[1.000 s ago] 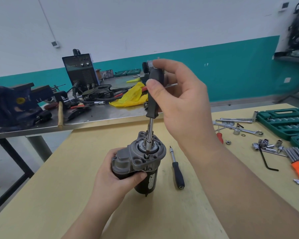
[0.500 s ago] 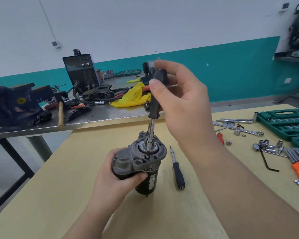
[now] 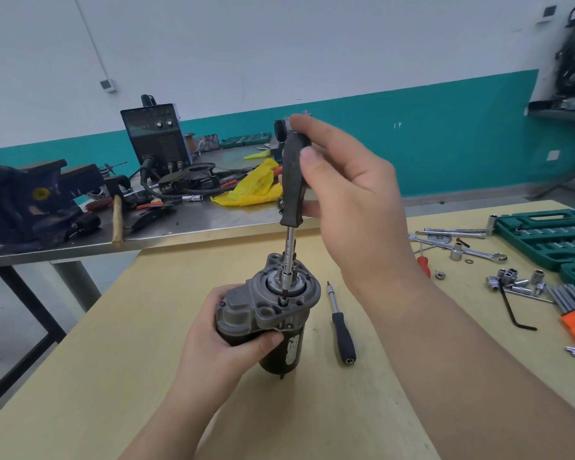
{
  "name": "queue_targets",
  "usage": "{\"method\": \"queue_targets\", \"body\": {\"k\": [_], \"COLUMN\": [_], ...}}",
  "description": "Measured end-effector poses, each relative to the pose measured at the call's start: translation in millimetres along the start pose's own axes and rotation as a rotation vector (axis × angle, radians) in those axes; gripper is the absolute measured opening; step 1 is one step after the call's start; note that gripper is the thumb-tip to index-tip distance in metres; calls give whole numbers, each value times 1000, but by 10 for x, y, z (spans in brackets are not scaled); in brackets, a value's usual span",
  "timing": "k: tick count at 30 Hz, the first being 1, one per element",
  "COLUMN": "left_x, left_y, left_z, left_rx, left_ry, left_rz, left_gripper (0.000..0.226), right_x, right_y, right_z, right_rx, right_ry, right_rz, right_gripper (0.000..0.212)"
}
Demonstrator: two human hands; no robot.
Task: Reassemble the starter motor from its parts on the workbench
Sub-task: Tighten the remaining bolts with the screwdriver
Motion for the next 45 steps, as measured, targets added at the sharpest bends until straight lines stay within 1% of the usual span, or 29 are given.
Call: {"method": "queue_targets", "body": {"k": [2, 7, 12, 18, 22, 25, 30, 32, 37, 42, 45], "left_x": [0, -1, -4, -7, -5, -2, -1, 1, 7, -2, 7], "left_y": [-2, -12, -7, -11, -7, -5, 0, 0, -5, -11, -7], "left_z": [6, 1, -8, -9, -20, -14, 4, 7, 22, 28, 33], "left_rx": [2, -5, -14, -23, -32, -27, -19, -18, -16, -17, -15], "left_ry": [-3, -8, -5, -13, -5, -1, -8, -6, -8, -17, -20], "left_rz": [0, 0, 7, 4, 0, -2, -3, -5, -7, -6, -14], "left_gripper": [69, 69, 70, 72, 73, 74, 70, 70, 70, 70, 71], "right_x": [5, -25, -2, -8, -1, 16, -5, -11, -1, -12, -21], "right_y": [2, 2, 0, -4, 2, -4, -7, -5, -10, -9, -9], "right_z": [-2, -62, 3, -70, -36, -4, -79, -81, -14, -97, -90], "right_rx": [-4, -80, 3, -75, -35, 0, -75, -72, 3, -83, -70], "right_ry": [-13, -127, -7, -106, -60, -5, -104, -104, 4, -118, -94], "right_rz": [-8, 18, -2, -2, 4, -12, 3, 12, 1, 3, 17], "right_gripper": [35, 31, 33, 31, 28, 31, 28, 28, 31, 30, 27]}}
Point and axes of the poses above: each hand's wrist, its own y-axis towards the middle knuckle, its own x-axis out of the palm, z = x × y, the point moved 9 cm from there along y, towards the middle knuckle, and after that the axes turned 4 degrees about y, right-handed, at the moved point
